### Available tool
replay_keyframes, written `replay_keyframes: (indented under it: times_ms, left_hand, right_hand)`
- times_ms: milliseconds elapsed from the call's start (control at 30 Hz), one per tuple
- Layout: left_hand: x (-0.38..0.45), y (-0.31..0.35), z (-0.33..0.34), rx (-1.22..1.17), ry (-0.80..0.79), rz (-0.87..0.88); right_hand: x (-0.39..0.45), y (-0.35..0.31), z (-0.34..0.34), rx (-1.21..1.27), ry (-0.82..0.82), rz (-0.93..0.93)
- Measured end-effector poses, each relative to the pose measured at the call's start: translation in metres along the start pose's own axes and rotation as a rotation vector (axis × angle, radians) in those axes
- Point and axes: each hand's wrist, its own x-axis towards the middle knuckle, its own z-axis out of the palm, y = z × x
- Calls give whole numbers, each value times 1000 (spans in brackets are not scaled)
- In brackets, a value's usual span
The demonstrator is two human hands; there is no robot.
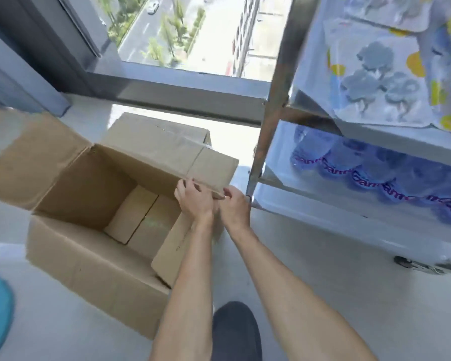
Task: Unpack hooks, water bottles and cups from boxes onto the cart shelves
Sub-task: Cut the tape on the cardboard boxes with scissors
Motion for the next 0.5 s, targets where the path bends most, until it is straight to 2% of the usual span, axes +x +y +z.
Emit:
replay_keyframes:
  times_ms: [100, 200, 267, 433, 500]
  left_hand:
    - [34, -6, -8, 131, -120, 14]
    - [51, 1, -10, 241, -166, -4]
    - [56, 9, -8, 277, -190, -26]
    - [55, 26, -4, 307, -215, 9]
    - [53, 31, -3, 309, -187, 40]
  right_hand:
    - [17, -19, 23, -113, -51, -16]
    - [25, -15, 46, -300, -166, -63]
    - [25, -9, 55, -353, -160, -77]
    - [19, -14, 43, -261, -91, -132]
    - [24, -16, 28, -200, -67, -98]
